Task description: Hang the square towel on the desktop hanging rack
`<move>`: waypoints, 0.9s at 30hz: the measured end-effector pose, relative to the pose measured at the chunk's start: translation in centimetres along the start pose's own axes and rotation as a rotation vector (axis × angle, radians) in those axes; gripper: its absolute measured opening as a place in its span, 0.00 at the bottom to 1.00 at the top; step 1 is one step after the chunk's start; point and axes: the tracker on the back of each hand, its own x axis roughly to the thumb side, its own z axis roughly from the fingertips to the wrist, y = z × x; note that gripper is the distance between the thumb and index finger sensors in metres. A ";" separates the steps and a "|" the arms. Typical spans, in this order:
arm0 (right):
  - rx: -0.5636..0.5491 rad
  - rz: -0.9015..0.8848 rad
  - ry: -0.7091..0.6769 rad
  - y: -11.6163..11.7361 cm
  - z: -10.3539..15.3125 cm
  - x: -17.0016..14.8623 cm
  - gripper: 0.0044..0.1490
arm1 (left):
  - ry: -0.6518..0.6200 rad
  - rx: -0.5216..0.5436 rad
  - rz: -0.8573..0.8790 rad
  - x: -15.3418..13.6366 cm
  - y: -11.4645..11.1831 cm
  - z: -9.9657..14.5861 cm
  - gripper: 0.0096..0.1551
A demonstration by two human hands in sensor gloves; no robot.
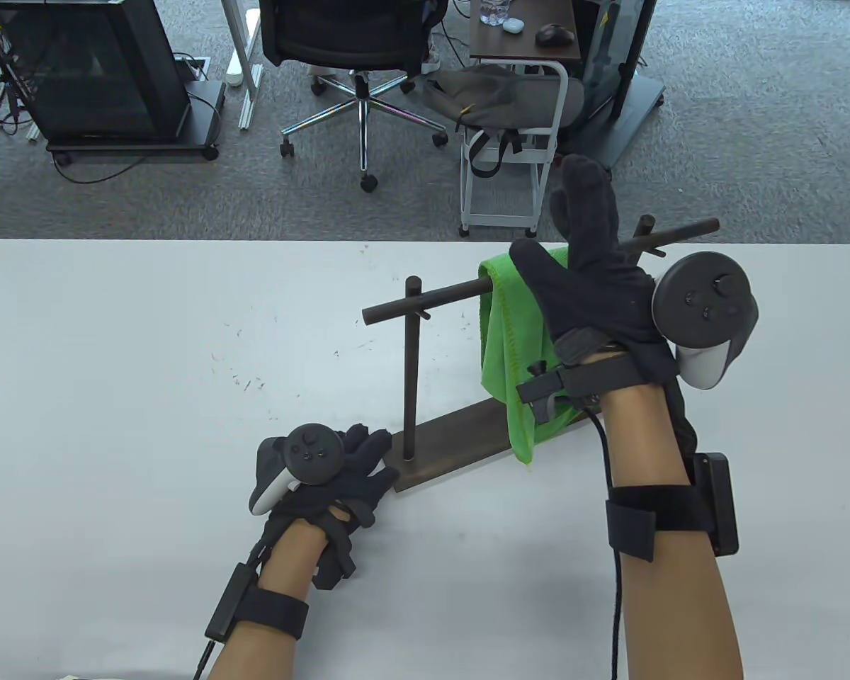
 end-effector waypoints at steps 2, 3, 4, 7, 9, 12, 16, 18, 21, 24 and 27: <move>-0.007 0.070 -0.006 -1.1 1.0 -0.5 0.50 | 0.006 0.001 -0.003 -0.1 0.1 0.0 0.41; -0.007 0.113 -0.015 -1.7 1.8 -0.9 0.50 | 0.010 0.002 -0.010 -0.2 0.1 0.0 0.41; -0.003 0.136 -0.020 -2.0 2.3 -1.1 0.50 | 0.012 0.005 -0.014 -0.2 0.2 0.0 0.41; 0.014 0.263 -0.018 -2.8 4.4 -2.6 0.51 | 0.010 0.025 -0.022 -0.1 0.4 0.2 0.41; 0.045 0.363 -0.023 -3.2 6.0 -4.0 0.51 | 0.012 0.029 -0.026 -0.1 0.4 0.2 0.41; 0.084 0.448 -0.028 -3.3 8.0 -5.9 0.52 | 0.021 0.044 -0.035 -0.2 0.5 0.3 0.41; 0.123 0.520 -0.031 -3.0 10.8 -8.2 0.53 | 0.030 0.077 -0.064 -0.3 0.7 0.4 0.42; 0.126 0.544 -0.038 -2.7 12.0 -9.2 0.54 | 0.034 0.096 -0.078 -0.4 0.8 0.4 0.42; 0.140 0.580 -0.042 -2.1 13.4 -10.6 0.55 | 0.042 0.126 -0.100 -0.5 1.0 0.4 0.42; 0.160 0.663 -0.053 -1.1 14.8 -12.3 0.55 | 0.037 0.153 -0.140 -0.3 1.3 0.5 0.43; 0.167 0.712 -0.056 -0.1 16.1 -13.9 0.55 | -0.011 0.233 -0.145 0.0 1.9 0.8 0.43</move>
